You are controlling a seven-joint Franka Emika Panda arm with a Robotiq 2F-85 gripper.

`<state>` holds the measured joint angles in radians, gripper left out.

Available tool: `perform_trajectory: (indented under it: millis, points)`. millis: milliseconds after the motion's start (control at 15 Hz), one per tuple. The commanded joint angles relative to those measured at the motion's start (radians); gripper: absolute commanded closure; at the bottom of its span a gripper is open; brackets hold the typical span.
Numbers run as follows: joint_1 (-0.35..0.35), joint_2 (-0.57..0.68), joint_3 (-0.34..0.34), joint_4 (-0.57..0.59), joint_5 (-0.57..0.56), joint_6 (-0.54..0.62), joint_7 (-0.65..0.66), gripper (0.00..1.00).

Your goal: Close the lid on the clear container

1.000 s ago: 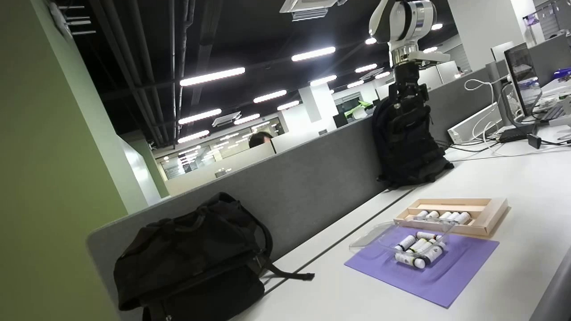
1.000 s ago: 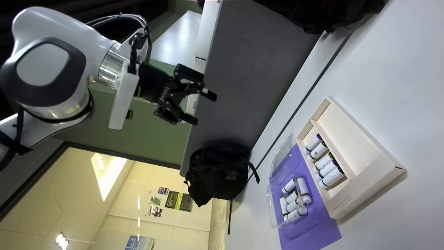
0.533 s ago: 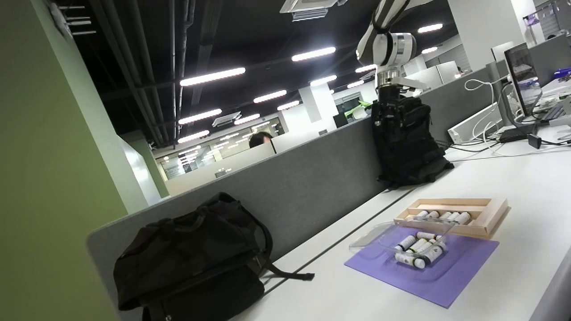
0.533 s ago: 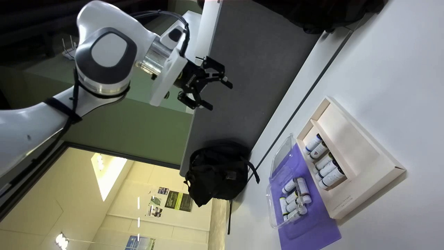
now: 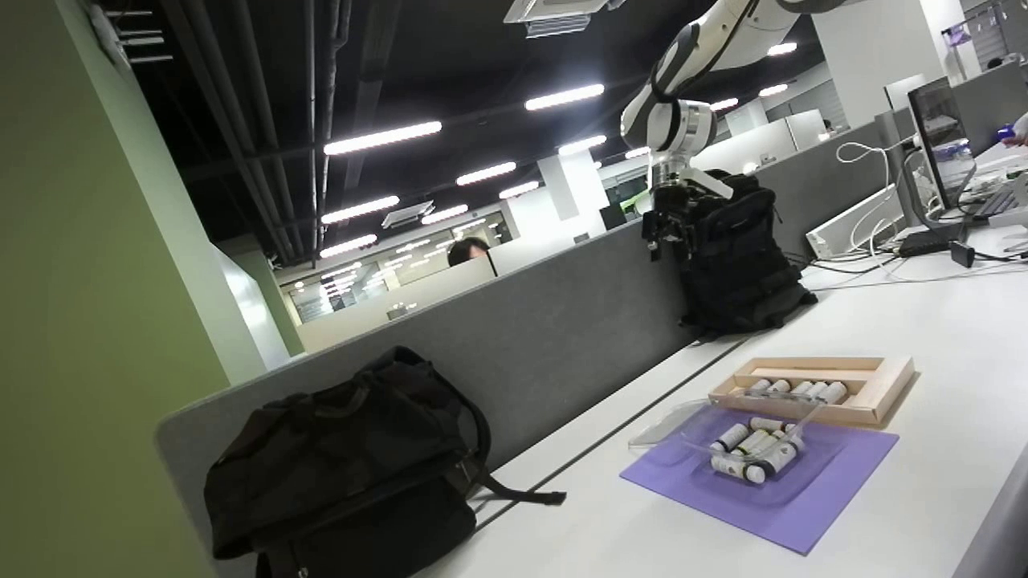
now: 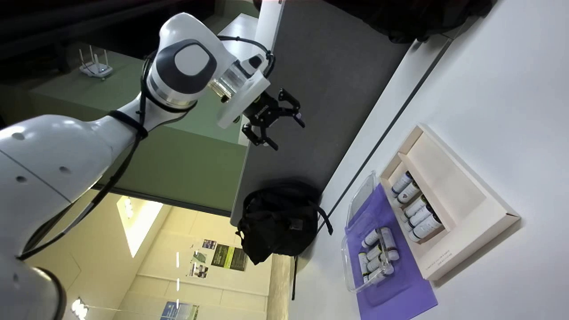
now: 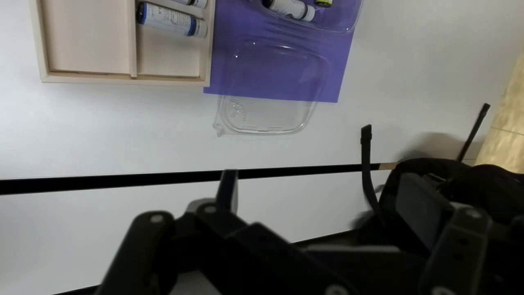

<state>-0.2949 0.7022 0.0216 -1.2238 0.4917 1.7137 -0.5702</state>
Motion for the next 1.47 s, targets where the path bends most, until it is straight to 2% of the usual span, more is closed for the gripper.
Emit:
perform_trajectory:
  millis: [0,200,600,933,1133,1400]
  points:
    - [-0.015,0.029,0.024,0.046,-0.021,-0.02,0.032,0.0]
    - [-0.012,0.081,0.027,0.13,-0.037,-0.044,0.084,0.0]
    - [-0.013,0.087,0.027,0.145,-0.039,-0.05,0.091,0.0]
    - [-0.031,0.298,0.068,0.371,-0.032,-0.028,0.045,0.0]
    - [-0.037,0.435,0.117,0.478,-0.025,-0.051,0.018,0.0]
    - [-0.002,0.608,0.123,0.629,-0.029,-0.118,0.033,0.0]
